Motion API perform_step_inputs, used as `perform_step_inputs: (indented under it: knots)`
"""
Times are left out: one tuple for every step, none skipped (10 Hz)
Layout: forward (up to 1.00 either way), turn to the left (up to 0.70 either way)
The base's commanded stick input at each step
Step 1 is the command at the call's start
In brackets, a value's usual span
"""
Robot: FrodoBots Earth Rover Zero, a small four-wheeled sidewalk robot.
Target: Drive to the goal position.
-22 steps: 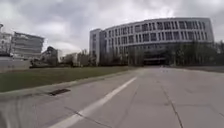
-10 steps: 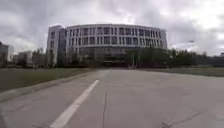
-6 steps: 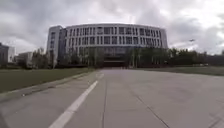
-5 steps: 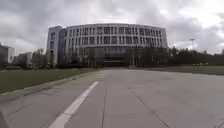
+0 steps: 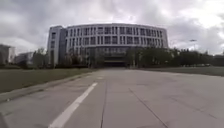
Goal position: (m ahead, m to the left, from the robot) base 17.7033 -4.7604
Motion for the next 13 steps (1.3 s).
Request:
perform_step_inputs:
  knots:
    - [0.7, 0.07]
    - [0.7, 0.0]
    - [0.7, 0.0]
    - [0.7, 0.0]
    - [0.7, 0.0]
    - [0.7, 0.0]
    - [0.7, 0.0]
    - [0.7, 0.0]
    - [0.7, 0.0]
    - [0.7, 0.0]
    - [0.7, 0.0]
    - [0.7, 0.0]
    - [0.7, 0.0]
